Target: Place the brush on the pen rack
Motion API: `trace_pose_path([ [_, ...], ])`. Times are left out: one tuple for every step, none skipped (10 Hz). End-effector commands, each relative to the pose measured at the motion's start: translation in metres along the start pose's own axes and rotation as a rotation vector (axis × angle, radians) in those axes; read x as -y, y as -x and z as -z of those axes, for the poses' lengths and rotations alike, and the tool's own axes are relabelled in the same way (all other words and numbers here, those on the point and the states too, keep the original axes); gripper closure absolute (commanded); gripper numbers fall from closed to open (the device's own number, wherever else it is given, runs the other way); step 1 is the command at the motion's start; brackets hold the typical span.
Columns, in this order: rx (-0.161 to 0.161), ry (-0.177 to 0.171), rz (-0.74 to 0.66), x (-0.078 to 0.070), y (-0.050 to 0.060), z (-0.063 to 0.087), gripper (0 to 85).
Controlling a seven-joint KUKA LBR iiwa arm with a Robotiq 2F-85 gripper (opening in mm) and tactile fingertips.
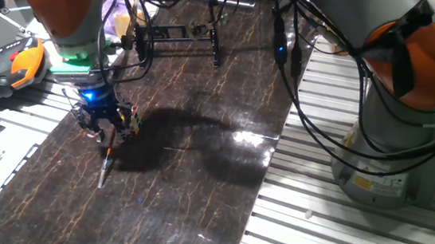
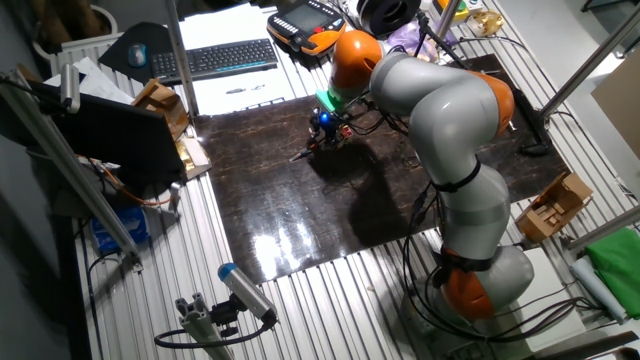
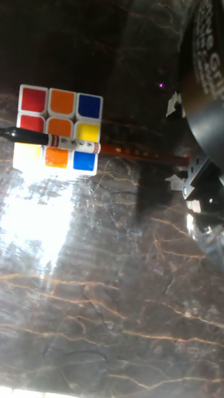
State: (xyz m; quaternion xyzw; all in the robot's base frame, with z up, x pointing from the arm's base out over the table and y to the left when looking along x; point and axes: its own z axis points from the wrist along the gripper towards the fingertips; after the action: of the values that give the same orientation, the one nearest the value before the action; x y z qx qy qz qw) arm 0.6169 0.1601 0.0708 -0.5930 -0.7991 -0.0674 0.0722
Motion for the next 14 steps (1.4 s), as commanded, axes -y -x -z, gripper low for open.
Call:
trace_pose_path([
  [0.000,0.000,-0.007,0.000,0.000,-0.001,38.3],
  [-0.005,-0.002,-0.016,0.000,0.000,-0.001,39.0],
  [-0.009,-0.004,-0.021,0.000,0.001,-0.003,39.3],
  [-0.009,-0.004,-0.025,0.000,0.002,-0.005,39.7],
  [-0.010,-0.002,-0.028,-0.001,0.003,-0.007,39.7],
  [-0.015,-0.002,-0.036,-0.001,0.004,-0.009,39.7],
  [-0.027,-0.002,-0.048,0.000,0.003,-0.010,39.7],
  [-0.038,-0.006,-0.056,0.000,0.003,-0.010,39.7],
  [-0.048,-0.007,-0.061,0.000,0.003,-0.011,40.0],
  [-0.054,-0.007,-0.065,0.000,0.003,-0.012,40.0],
  [-0.059,-0.009,-0.069,0.000,0.004,-0.013,40.3],
  [-0.066,-0.012,-0.072,0.000,0.004,-0.013,40.7],
  [-0.073,-0.013,-0.074,0.000,0.003,-0.013,41.0],
  [-0.076,-0.014,-0.076,0.000,0.004,-0.014,41.3],
])
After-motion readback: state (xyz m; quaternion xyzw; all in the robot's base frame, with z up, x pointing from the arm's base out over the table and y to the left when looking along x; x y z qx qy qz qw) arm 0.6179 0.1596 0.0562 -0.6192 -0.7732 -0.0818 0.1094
